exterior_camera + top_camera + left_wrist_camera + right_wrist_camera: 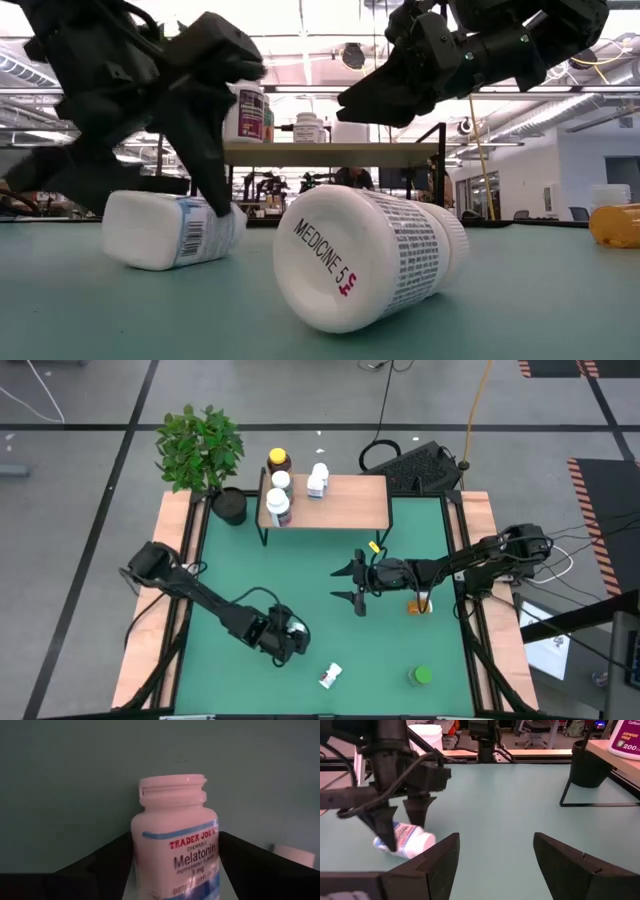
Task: Pick and place medicine bottles onto shelf by color
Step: Put the white and blue medicine bottle on the shelf
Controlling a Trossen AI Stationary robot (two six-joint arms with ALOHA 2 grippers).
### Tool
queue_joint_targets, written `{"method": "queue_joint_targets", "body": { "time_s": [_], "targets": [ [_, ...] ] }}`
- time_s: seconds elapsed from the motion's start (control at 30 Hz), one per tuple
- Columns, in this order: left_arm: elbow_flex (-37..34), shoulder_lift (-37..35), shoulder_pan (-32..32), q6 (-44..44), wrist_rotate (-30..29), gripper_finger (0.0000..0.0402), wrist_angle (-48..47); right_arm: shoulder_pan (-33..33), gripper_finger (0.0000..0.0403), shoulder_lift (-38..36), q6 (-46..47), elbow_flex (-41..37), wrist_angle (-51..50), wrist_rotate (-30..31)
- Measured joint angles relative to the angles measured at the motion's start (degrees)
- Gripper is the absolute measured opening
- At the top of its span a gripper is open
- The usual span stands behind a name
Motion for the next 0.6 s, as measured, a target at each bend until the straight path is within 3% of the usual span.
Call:
{"method": "queue_joint_targets", "body": {
  "time_s": [0.2, 0.33, 0.6],
  "targets": [
    [0.24, 1.76, -0.05, 1.33, 1.68, 0.0283, -0.39, 0.02, 0.0247, 0.00, 0.03, 0.02, -0.39, 0.01],
    [0.17, 1.04, -0.31, 3.56, 1.68, 0.0258, -1.18, 0.02, 0.0247, 0.02, 1.34, 0.02, -0.72, -0.01],
    [0.09, 0.84, -0.42, 8.61, 1.47, 0.0244, -1.74, 1.25, 0.0247, 0.42, 9.61, 0.02, -0.42, 0.03]
  ]
}}
